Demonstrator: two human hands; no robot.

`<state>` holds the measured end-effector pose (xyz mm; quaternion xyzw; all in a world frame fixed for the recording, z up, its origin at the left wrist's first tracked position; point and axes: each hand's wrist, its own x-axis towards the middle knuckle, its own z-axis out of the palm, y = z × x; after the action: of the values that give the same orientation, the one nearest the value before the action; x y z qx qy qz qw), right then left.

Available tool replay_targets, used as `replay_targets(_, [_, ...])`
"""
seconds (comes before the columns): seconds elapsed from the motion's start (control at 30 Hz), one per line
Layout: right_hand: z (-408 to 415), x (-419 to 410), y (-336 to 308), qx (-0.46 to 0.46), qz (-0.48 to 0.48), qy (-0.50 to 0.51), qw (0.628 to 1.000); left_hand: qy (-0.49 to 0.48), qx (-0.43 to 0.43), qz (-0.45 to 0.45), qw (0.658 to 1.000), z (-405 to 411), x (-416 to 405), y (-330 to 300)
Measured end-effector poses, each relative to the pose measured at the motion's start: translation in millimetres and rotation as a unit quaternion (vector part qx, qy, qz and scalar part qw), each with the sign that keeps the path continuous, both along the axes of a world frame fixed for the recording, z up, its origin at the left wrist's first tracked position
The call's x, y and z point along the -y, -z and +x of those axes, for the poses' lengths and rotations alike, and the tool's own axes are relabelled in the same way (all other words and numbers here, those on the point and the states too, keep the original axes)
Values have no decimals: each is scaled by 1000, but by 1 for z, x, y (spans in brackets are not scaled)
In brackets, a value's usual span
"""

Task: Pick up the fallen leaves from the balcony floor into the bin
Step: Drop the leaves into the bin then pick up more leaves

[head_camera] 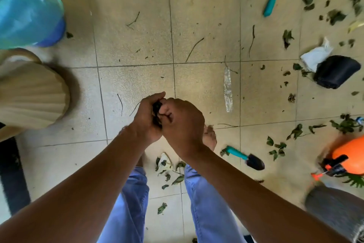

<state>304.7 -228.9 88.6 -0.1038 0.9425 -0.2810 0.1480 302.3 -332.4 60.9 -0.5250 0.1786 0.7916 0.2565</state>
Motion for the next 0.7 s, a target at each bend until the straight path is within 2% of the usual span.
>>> replay_targets(0.1, [-2, 10, 6, -95, 62, -41, 993, 23, -22, 12, 999, -6, 6, 5])
replay_targets(0.2, [2, 20, 16, -117, 92, -73, 986, 48, -51, 34, 997, -4, 9, 10])
replay_targets(0.37, [22, 34, 19, -49, 95, -152, 983, 67, 10, -11, 998, 10, 36, 27])
replay_targets(0.47, [37, 38, 14, 35, 32, -201, 978, 96, 62, -48, 992, 21, 56, 36])
replay_targets(0.57, [48, 36, 10, 92, -108, -111, 984, 59, 104, -38, 992, 30, 77, 45])
replay_targets(0.63, [57, 32, 28, 107, -113, -16, 988, 44, 116, -26, 992, 37, 93, 53])
replay_targets(0.7, [67, 25, 64, 136, -60, 53, 988, 50, 124, -35, 990, 43, 107, 61])
